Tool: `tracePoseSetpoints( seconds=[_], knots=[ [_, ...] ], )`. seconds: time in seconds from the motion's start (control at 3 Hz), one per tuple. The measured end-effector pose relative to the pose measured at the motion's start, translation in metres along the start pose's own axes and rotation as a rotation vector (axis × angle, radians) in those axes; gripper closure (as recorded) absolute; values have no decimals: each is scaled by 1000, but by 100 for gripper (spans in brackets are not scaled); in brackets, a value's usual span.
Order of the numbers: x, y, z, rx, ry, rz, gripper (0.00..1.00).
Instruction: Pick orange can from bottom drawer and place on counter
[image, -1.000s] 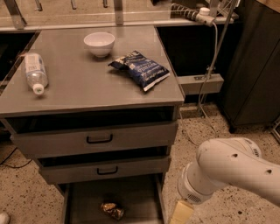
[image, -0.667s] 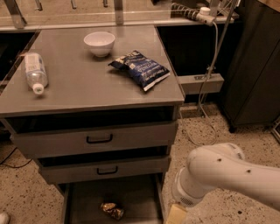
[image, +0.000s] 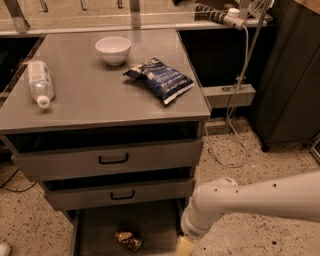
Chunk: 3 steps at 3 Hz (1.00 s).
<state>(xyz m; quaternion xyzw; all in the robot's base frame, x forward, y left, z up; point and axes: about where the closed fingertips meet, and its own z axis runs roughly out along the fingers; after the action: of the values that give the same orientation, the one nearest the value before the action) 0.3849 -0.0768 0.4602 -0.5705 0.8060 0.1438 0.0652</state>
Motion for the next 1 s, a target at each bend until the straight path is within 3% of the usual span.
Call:
tracePoseSetpoints(
  seconds=[0.33, 0.67, 1.0],
  knots=[
    [0, 0, -1, 2, 0, -1, 0],
    [3, -2, 30, -36, -43, 25, 0],
    [-1, -10, 84, -59, -114, 68, 0]
  ],
)
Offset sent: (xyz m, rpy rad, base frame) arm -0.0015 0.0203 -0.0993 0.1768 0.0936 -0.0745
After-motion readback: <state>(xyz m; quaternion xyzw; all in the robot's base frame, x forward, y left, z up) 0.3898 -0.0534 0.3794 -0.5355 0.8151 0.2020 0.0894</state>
